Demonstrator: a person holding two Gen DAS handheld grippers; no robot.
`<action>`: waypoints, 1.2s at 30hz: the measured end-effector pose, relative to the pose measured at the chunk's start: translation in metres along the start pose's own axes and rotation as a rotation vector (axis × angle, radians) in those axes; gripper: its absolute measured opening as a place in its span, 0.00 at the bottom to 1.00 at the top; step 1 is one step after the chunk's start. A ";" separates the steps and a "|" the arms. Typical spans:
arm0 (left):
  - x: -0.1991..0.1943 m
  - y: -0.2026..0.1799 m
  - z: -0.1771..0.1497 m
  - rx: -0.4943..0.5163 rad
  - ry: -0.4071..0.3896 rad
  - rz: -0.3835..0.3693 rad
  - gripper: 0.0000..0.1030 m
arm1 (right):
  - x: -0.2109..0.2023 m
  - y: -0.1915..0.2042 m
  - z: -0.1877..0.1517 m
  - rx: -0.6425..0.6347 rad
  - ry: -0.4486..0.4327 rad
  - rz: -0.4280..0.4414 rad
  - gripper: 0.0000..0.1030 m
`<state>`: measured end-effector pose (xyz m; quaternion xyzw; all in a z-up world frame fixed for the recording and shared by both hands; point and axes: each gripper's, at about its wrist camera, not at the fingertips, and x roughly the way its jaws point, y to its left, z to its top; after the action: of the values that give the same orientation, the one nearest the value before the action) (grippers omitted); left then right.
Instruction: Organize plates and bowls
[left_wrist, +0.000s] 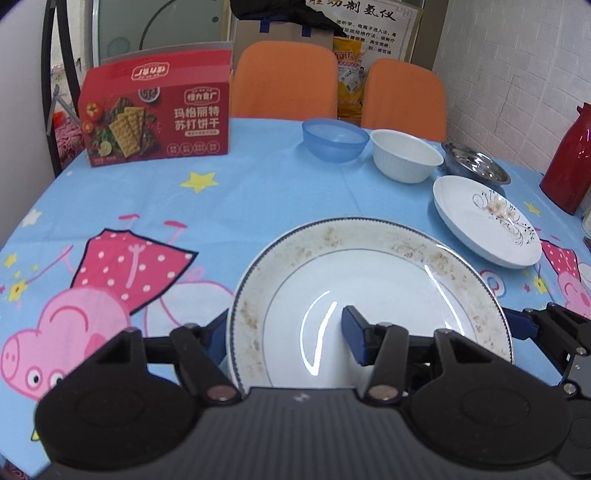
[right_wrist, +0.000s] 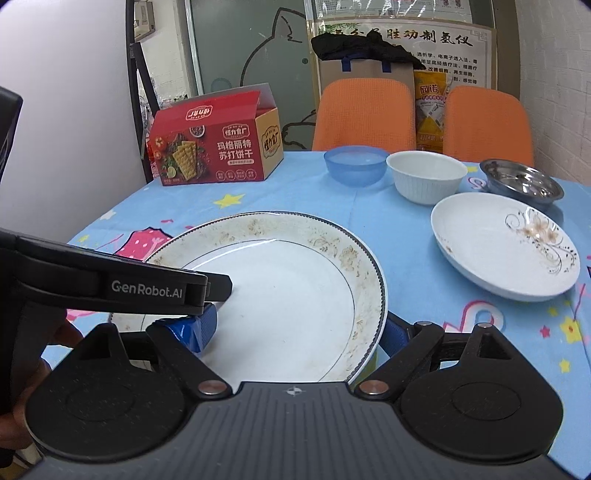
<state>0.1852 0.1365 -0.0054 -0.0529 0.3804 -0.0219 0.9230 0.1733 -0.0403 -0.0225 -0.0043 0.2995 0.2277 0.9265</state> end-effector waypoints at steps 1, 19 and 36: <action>0.000 0.001 -0.003 -0.001 0.003 0.000 0.50 | -0.001 0.001 -0.004 0.001 0.003 0.004 0.75; -0.024 0.002 0.007 0.006 -0.123 0.009 0.67 | -0.029 -0.015 -0.010 0.064 -0.092 -0.004 0.75; -0.013 -0.047 0.019 0.094 -0.099 -0.002 0.74 | -0.032 -0.071 -0.017 0.182 -0.067 -0.033 0.76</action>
<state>0.1897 0.0924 0.0227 -0.0110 0.3328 -0.0378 0.9422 0.1713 -0.1198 -0.0273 0.0826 0.2876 0.1843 0.9362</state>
